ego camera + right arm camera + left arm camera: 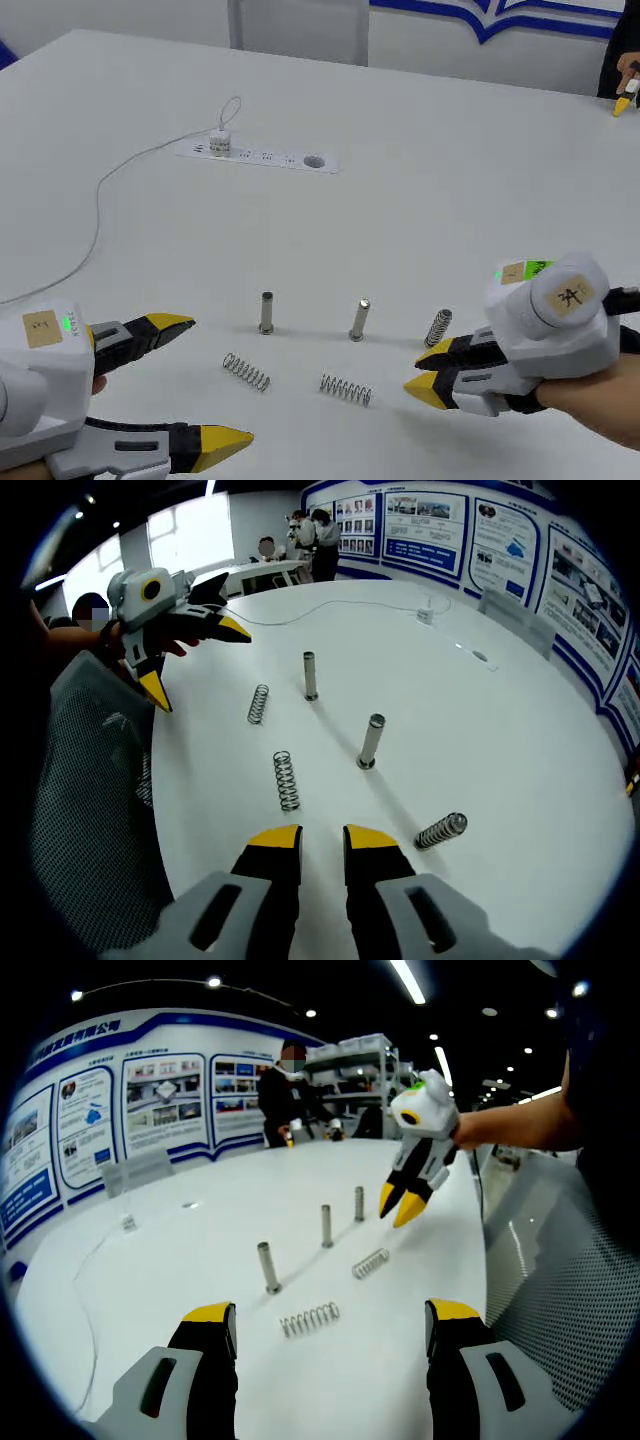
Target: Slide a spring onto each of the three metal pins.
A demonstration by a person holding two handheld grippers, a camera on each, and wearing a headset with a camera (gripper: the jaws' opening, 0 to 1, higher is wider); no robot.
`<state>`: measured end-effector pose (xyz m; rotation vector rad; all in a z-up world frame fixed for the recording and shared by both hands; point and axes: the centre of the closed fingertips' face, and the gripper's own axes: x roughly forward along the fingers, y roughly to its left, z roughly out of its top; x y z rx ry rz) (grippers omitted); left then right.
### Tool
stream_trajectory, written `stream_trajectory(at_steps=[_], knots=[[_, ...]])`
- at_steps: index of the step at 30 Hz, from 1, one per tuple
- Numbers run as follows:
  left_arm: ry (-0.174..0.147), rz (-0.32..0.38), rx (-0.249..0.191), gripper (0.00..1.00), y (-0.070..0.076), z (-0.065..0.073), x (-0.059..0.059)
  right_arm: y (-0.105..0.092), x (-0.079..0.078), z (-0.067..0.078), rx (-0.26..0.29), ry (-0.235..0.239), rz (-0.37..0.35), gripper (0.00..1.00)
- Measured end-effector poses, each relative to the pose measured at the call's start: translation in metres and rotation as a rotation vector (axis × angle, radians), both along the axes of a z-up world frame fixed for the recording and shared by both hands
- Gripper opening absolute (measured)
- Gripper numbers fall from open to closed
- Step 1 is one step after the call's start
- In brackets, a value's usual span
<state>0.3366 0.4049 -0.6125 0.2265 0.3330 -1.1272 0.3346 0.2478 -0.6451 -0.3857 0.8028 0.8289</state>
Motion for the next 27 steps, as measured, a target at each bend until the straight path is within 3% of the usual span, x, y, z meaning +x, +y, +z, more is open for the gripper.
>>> stream_trajectory(at_steps=[13,22,27], knots=[[-0.003,0.001,-0.003,0.79,-0.002,0.002,0.000,0.049,0.008,0.000,-0.011,0.013,0.133,0.18],[-0.004,0.001,-0.002,0.79,-0.002,0.003,0.000,0.072,0.010,-0.013,-0.052,0.046,0.206,0.18],[-0.004,0.002,-0.001,0.79,-0.002,0.003,-0.001,0.075,0.013,-0.023,-0.102,0.062,0.222,0.17]])
